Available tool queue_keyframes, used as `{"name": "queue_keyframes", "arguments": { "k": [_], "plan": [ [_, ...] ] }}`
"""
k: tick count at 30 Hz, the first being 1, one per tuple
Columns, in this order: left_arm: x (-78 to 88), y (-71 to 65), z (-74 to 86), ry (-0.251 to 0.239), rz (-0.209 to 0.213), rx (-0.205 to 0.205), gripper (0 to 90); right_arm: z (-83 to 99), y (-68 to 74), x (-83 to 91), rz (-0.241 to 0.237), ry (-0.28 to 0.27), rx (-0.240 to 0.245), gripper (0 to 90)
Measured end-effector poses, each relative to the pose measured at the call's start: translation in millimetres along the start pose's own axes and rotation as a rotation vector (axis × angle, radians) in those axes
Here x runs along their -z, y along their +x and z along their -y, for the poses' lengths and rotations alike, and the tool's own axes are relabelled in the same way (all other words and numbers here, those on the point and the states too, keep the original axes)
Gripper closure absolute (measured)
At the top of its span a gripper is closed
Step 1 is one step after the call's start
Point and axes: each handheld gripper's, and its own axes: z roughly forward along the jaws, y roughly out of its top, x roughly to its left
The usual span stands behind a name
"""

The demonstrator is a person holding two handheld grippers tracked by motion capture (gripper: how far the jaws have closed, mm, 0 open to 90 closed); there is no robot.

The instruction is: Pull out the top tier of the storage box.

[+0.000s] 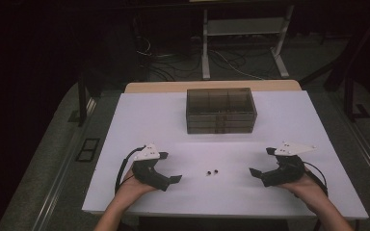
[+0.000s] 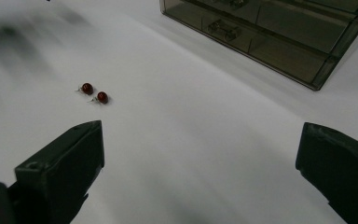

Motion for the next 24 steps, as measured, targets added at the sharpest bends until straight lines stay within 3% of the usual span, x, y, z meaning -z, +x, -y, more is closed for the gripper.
{"name": "queue_keyframes", "arguments": {
  "k": [17, 24],
  "plan": [
    [0.5, -0.6, -0.2, -0.003, 0.006, -0.009, 0.0, -11.0, -2.2, -11.6, -0.032, 0.016, -0.020, 0.7],
    [0.3, -1.9, -1.0, -0.006, 0.013, -0.013, 0.0, -14.7, -3.9, -12.5, -0.021, -0.003, -0.016, 0.7]
  ]
}}
